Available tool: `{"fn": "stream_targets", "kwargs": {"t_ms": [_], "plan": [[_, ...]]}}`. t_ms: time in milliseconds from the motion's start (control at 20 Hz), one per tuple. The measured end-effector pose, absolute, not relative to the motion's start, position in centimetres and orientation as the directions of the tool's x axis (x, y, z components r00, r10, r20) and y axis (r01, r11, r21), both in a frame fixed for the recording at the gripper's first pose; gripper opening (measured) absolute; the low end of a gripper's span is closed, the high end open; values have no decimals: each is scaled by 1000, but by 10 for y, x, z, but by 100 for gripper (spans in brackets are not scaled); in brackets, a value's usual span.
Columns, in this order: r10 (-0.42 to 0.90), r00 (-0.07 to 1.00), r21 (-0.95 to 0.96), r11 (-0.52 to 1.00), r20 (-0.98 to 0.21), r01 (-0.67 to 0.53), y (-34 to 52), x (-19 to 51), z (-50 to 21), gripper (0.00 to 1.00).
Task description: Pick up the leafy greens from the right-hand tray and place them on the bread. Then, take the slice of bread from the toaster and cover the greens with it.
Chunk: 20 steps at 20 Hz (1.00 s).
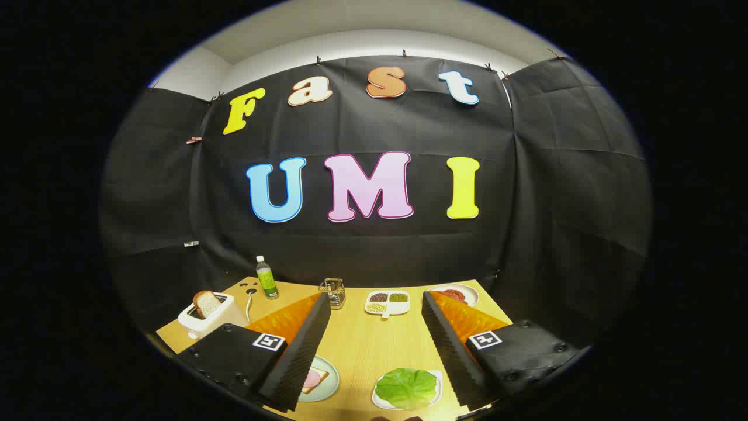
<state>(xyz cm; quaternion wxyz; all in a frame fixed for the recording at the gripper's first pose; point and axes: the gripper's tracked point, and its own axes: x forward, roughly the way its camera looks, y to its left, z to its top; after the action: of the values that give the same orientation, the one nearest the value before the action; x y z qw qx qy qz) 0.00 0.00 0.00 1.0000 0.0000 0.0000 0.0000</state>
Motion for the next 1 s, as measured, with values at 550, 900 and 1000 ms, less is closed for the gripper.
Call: {"fn": "stream_targets", "kwargs": {"t_ms": [550,900,1000], "plan": [[0,1000,-12,1000,-28,-1,-11,12,-7,98],[2,998,-18,1000,-65,-3,-18,18,-19,98],[4,997,-22,1000,-74,-5,-20,20,-23,98]]}}
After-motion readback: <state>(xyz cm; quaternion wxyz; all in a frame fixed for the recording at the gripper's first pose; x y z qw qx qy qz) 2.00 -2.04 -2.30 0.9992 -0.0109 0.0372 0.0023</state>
